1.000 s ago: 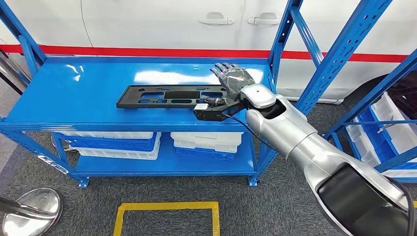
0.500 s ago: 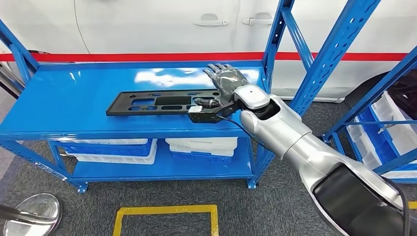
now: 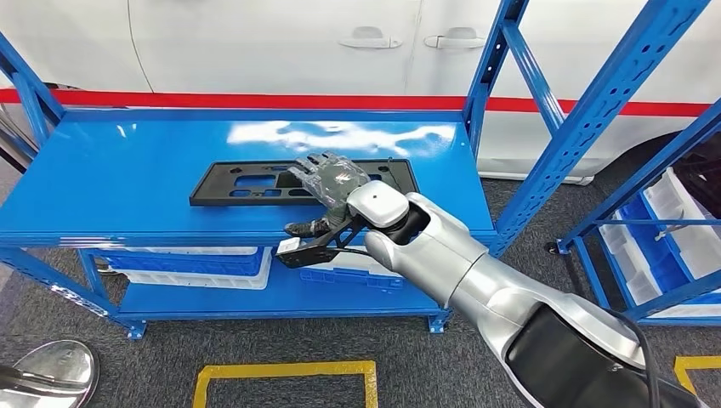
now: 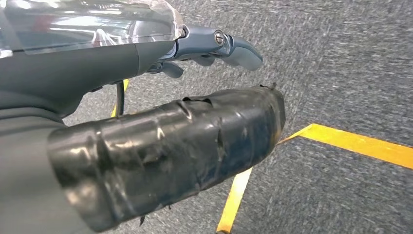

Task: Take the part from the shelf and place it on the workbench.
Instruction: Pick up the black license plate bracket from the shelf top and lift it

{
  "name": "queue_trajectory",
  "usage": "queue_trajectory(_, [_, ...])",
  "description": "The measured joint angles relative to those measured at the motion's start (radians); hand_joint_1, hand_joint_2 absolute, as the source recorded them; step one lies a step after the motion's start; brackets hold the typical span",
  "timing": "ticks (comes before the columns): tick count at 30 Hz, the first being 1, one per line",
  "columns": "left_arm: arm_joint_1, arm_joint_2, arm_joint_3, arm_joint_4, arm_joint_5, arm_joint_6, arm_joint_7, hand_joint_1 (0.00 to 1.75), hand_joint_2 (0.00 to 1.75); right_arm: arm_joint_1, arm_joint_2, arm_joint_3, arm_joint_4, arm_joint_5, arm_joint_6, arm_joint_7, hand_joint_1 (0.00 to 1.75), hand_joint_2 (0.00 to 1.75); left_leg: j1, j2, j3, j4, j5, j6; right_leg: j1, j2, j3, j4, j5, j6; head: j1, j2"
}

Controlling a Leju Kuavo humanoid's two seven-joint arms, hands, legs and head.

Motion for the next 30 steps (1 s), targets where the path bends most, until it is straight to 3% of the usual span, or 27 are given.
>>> queue_trajectory(2, [-0.001, 0.0, 0.0, 0.0, 0.0, 0.0, 0.0, 0.0, 0.0, 0.005, 0.001, 0.006, 0.0, -0.001, 0.0, -0.002, 0.0, 0.0, -0.001, 0.0, 0.002, 0.0, -0.003, 0.004, -0.004, -0.002, -0.074, 0.131, -0.043, 0.004, 0.0, 0.0])
queue_trajectory(3, [-0.001, 0.0, 0.0, 0.0, 0.0, 0.0, 0.0, 0.0, 0.0, 0.008, 0.002, 0.008, 0.0, -0.001, 0.0, -0.002, 0.0, 0.0, -0.002, 0.0, 0.004, 0.0, -0.005, 0.005, -0.005, -0.002, -0.095, 0.159, -0.04, 0.003, 0.0, 0.0])
queue_trajectory(4, [-0.001, -0.001, 0.0, 0.0, 0.0, 0.0, 0.0, 0.0, 0.0, 0.01, 0.002, 0.009, 0.0, -0.001, 0.0, -0.003, 0.0, 0.0, -0.003, -0.001, 0.007, 0.0, -0.007, 0.005, -0.004, -0.001, -0.097, 0.149, -0.018, -0.001, 0.0, 0.0])
queue_trajectory(6, [-0.001, -0.004, 0.0, 0.0, 0.0, 0.0, 0.001, 0.0, 0.0, 0.008, 0.004, 0.011, 0.0, -0.001, 0.001, -0.004, 0.0, 0.0, -0.003, -0.001, 0.014, -0.001, -0.011, 0.005, 0.005, -0.002, -0.048, 0.023, 0.063, -0.021, 0.0, 0.0])
queue_trajectory(8, [-0.001, -0.015, 0.0, 0.0, -0.001, 0.0, 0.004, 0.0, 0.0, 0.003, 0.008, 0.014, -0.001, -0.003, 0.003, -0.008, 0.0, 0.0, 0.0, -0.001, 0.017, -0.003, -0.013, 0.0, 0.02, -0.005, 0.01, -0.106, 0.111, -0.048, 0.001, 0.0])
queue_trajectory(9, [0.0, -0.019, 0.0, 0.0, -0.002, 0.0, 0.005, 0.0, 0.0, 0.002, 0.011, 0.015, -0.001, -0.005, 0.006, -0.01, 0.0, 0.0, 0.004, 0.0, 0.018, -0.005, -0.014, -0.004, 0.027, -0.006, 0.024, -0.137, 0.115, -0.057, 0.002, 0.0])
queue_trajectory(11, [-0.001, -0.022, 0.0, 0.0, -0.004, 0.0, 0.007, 0.0, 0.0, 0.003, 0.017, 0.019, -0.003, -0.009, 0.011, -0.013, 0.0, 0.0, 0.006, 0.001, 0.023, -0.015, -0.012, -0.016, 0.033, -0.006, 0.034, -0.156, 0.114, -0.066, 0.004, 0.0])
queue_trajectory(13, [-0.002, -0.023, 0.0, 0.0, -0.007, 0.0, 0.008, 0.0, 0.0, 0.004, 0.024, 0.022, -0.006, -0.012, 0.012, -0.014, 0.0, 0.0, 0.003, 0.003, 0.026, -0.008, -0.023, -0.023, 0.025, -0.007, 0.058, -0.186, 0.124, -0.068, 0.004, 0.0])
queue_trajectory(14, [-0.002, -0.024, 0.0, 0.0, -0.009, 0.0, 0.008, 0.0, 0.0, 0.004, 0.028, 0.023, -0.007, -0.013, 0.013, -0.014, 0.0, 0.0, 0.001, 0.003, 0.014, 0.022, -0.041, -0.024, 0.02, -0.009, 0.071, -0.202, 0.129, -0.068, 0.004, 0.0])
queue_trajectory(17, [-0.002, -0.021, 0.0, 0.0, -0.01, 0.001, 0.008, 0.0, 0.0, 0.008, 0.038, 0.03, -0.008, -0.015, 0.015, -0.013, 0.0, 0.0, 0.0, 0.003, -0.074, 0.192, -0.113, -0.03, 0.016, -0.009, 0.081, -0.207, 0.126, -0.067, 0.003, 0.0])
queue_trajectory(18, [-0.001, -0.02, 0.0, 0.0, -0.01, 0.001, 0.009, 0.0, 0.0, 0.011, 0.038, 0.033, -0.008, -0.017, 0.016, -0.013, 0.0, 0.0, 0.0, 0.003, -0.097, 0.225, -0.115, -0.034, 0.016, -0.008, 0.081, -0.201, 0.121, -0.065, 0.003, 0.0])
queue_trajectory(19, [0.0, -0.019, 0.0, 0.0, -0.01, 0.001, 0.009, 0.0, 0.0, 0.013, 0.038, 0.036, -0.008, -0.019, 0.016, -0.013, 0.0, 0.0, 0.001, 0.004, -0.103, 0.224, -0.098, -0.038, 0.015, -0.007, 0.081, -0.194, 0.114, -0.062, 0.003, 0.0])
queue_trajectory(20, [0.001, -0.019, 0.0, 0.0, -0.01, 0.001, 0.01, 0.0, 0.0, 0.015, 0.038, 0.038, -0.008, -0.022, 0.016, -0.013, 0.0, 0.0, 0.003, 0.004, -0.09, 0.184, -0.065, -0.042, 0.013, -0.006, 0.081, -0.185, 0.107, -0.058, 0.003, 0.0])
queue_trajectory(21, [0.002, -0.018, 0.0, 0.0, -0.011, 0.001, 0.01, 0.0, 0.0, 0.015, 0.038, 0.039, -0.008, -0.024, 0.016, -0.012, 0.0, 0.0, 0.005, 0.005, -0.064, 0.121, -0.029, -0.046, 0.011, -0.004, 0.081, -0.173, 0.097, -0.052, 0.003, 0.0])
queue_trajectory(23, [0.002, -0.02, 0.0, 0.001, -0.011, 0.0, 0.011, 0.0, 0.0, 0.013, 0.038, 0.04, -0.007, -0.029, 0.016, -0.011, 0.0, 0.0, 0.007, 0.002, -0.021, 0.028, 0.005, -0.047, 0.013, -0.001, 0.074, -0.149, 0.079, -0.04, 0.003, 0.0])
queue_trajectory(28, [0.0, -0.023, -0.001, 0.001, -0.013, 0.002, 0.014, 0.0, 0.0, 0.013, 0.037, 0.04, -0.004, -0.035, 0.016, -0.009, 0.0, 0.0, 0.002, -0.002, -0.012, 0.015, -0.005, -0.014, 0.013, 0.001, 0.061, -0.116, 0.055, -0.022, 0.002, 0.0])
queue_trajectory(30, [0.0, -0.024, -0.001, 0.001, -0.013, 0.002, 0.014, 0.0, 0.0, 0.012, 0.036, 0.04, -0.004, -0.035, 0.016, -0.008, 0.0, 0.0, 0.003, 0.0, -0.006, 0.013, -0.008, -0.003, 0.007, -0.001, 0.025, -0.038, 0.013, -0.011, 0.002, 0.0])
